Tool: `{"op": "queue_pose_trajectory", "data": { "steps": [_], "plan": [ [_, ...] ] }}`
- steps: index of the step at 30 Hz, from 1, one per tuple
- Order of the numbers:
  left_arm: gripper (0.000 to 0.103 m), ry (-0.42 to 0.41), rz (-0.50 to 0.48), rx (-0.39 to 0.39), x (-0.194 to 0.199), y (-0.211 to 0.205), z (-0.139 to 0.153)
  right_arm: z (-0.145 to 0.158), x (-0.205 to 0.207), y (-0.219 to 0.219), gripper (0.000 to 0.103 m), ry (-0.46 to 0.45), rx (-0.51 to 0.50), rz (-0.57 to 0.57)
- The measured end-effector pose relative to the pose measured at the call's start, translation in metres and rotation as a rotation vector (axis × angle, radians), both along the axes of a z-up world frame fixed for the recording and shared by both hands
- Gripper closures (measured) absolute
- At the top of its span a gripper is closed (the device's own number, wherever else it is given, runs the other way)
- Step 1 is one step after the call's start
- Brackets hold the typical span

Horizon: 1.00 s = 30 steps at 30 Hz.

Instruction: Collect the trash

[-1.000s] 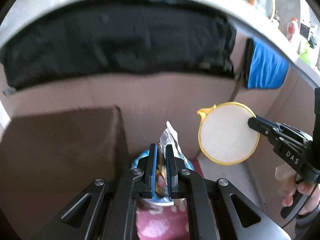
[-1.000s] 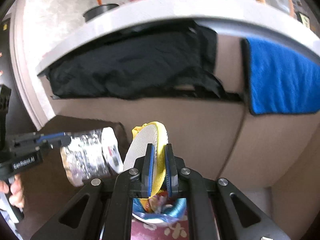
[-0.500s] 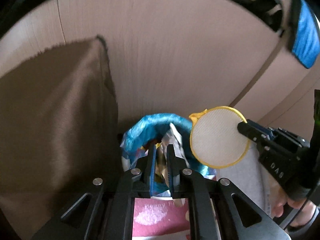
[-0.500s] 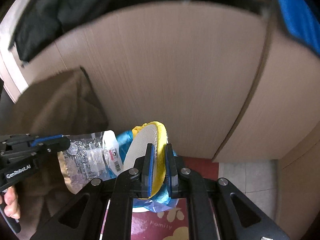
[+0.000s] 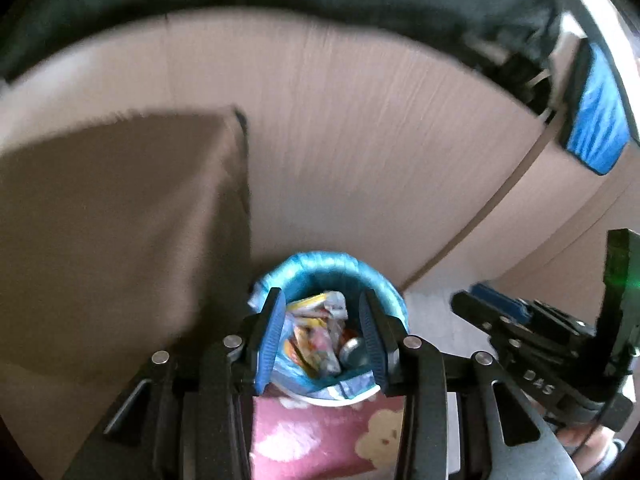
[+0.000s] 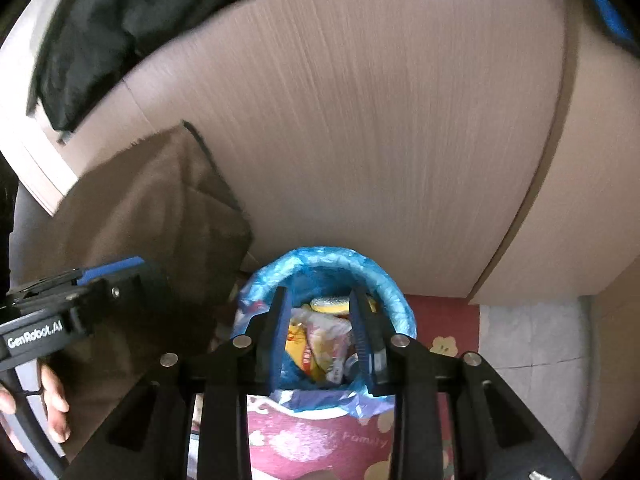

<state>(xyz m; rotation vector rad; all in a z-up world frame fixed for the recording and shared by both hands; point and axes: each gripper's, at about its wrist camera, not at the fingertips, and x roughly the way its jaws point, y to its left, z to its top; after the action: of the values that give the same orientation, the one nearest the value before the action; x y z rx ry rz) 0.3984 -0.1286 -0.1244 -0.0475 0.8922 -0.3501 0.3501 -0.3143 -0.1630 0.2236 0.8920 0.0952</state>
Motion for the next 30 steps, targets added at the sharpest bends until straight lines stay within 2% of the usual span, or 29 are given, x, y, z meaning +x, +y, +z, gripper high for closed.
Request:
{"op": "queue_pose_trajectory", "data": {
  "steps": [3, 6, 13, 20, 24, 27, 30],
  "plan": [
    [0.063, -0.092, 0.003, 0.014, -0.035, 0.013, 0.030, 0.029, -0.029, 0.006, 0.074, -0.056, 0.002, -0.018],
    [0.063, -0.175, 0.003, 0.025, -0.087, 0.031, 0.058, 0.060, -0.073, 0.020, 0.073, -0.127, -0.008, -0.034],
    [0.063, -0.305, 0.011, 0.105, -0.204, 0.066, 0.085, 0.104, -0.180, 0.065, 0.073, -0.220, -0.025, -0.030],
    [0.063, -0.339, 0.036, 0.095, -0.284, 0.090, 0.093, 0.127, -0.275, 0.113, 0.071, -0.267, -0.054, -0.017],
    [0.063, -0.349, 0.060, 0.139, -0.315, 0.100, 0.094, 0.134, -0.319, 0.136, 0.070, -0.313, -0.098, -0.036],
    [0.063, -0.342, 0.083, 0.158, -0.327, 0.106, 0.094, 0.135, -0.339, 0.149, 0.070, -0.335, -0.153, -0.065],
    [0.063, -0.357, 0.098, 0.160, -0.342, 0.114, 0.095, 0.131, -0.349, 0.156, 0.070, -0.319, -0.152, -0.075]
  ]
}}
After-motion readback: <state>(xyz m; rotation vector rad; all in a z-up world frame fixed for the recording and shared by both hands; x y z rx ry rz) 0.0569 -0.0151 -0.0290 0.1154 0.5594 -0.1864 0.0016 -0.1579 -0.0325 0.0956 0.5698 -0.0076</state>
